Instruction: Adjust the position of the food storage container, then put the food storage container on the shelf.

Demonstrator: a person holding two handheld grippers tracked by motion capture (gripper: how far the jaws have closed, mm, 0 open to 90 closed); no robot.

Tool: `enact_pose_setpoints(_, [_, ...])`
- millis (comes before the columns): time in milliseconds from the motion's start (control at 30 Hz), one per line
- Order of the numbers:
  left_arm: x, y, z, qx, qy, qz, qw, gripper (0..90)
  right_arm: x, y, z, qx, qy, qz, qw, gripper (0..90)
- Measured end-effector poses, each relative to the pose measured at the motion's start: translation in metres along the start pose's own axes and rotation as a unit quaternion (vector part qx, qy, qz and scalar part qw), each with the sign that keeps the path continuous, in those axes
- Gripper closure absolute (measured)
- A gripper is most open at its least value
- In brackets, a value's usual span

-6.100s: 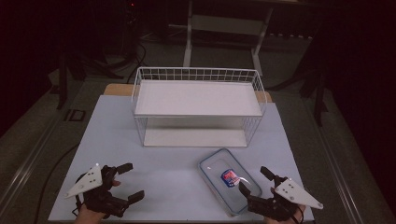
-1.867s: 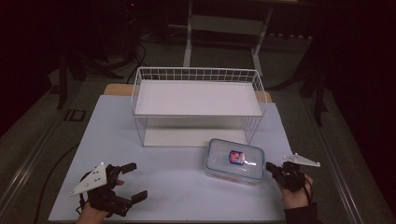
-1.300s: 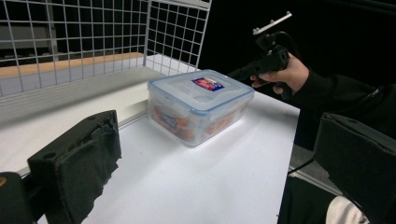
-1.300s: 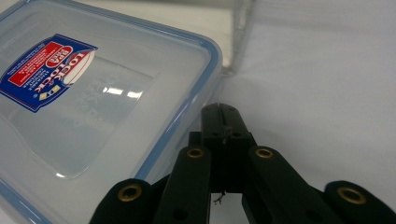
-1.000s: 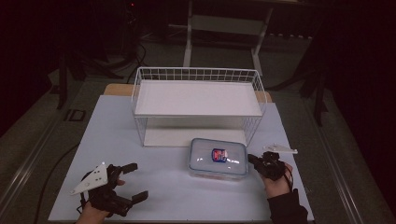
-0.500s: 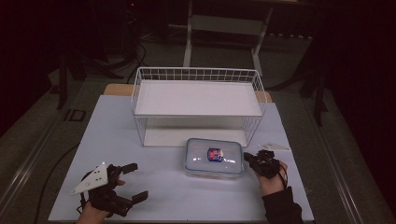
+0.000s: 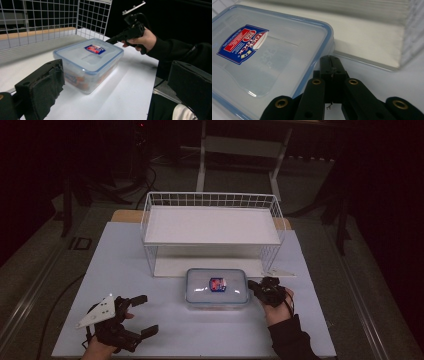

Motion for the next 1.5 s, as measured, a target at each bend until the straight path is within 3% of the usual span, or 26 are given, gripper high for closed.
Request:
enact_pose_setpoints(500, [0.0,-0.001,-0.001,0.007,0.0,-0.002,1.0,0.4,0.015,-0.013,0.008,-0.004,0.012,0.02,0.9997,90.0])
enact_pose_setpoints(800, [0.0,-0.002,-0.002,0.009,-0.005,0.001,0.9999,0.4,0.015,0.001,0.011,-0.028,0.012,0.017,0.9994,89.7])
enact_pose_setpoints(900, [0.0,-0.004,-0.002,0.011,-0.004,-0.001,0.9999,0.4,0.016,0.008,0.011,-0.038,0.015,0.019,0.999,80.7])
enact_pose_setpoints(1033, [0.006,-0.008,-0.002,0.03,0.006,0.017,0.9994,1.2,0.019,0.015,0.01,-0.055,0.019,0.025,0.998,65.1])
enact_pose_setpoints(1067, [0.007,-0.009,-0.001,0.025,0.004,0.021,0.9995,1.2,0.02,0.016,0.01,-0.057,0.02,0.025,0.9979,62.7])
enact_pose_setpoints(1367, [0.004,-0.022,0.018,0.048,0.01,0.038,0.9981,2.0,0.027,0.038,0.018,-0.102,0.035,0.057,0.9926,19.1])
enact_pose_setpoints(1467, [0.005,-0.027,0.029,0.059,0.022,0.057,0.9964,1.7,0.027,0.04,0.019,-0.104,0.041,0.067,0.9914,15.9])
enact_pose_setpoints(1500, [0.006,-0.028,0.032,0.059,0.025,0.06,0.9961,0.8,0.027,0.042,0.02,-0.105,0.041,0.083,0.9902,14.5])
Point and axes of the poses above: each handheld gripper's, and its own axes: y roughly backward along the jaws, z roughly out of its top, x roughly to its left, the point moved 3 cm from there along -y, roughly forward along the jaws, and after that the axes turned 8 degrees about y, right-handed, at the moved point
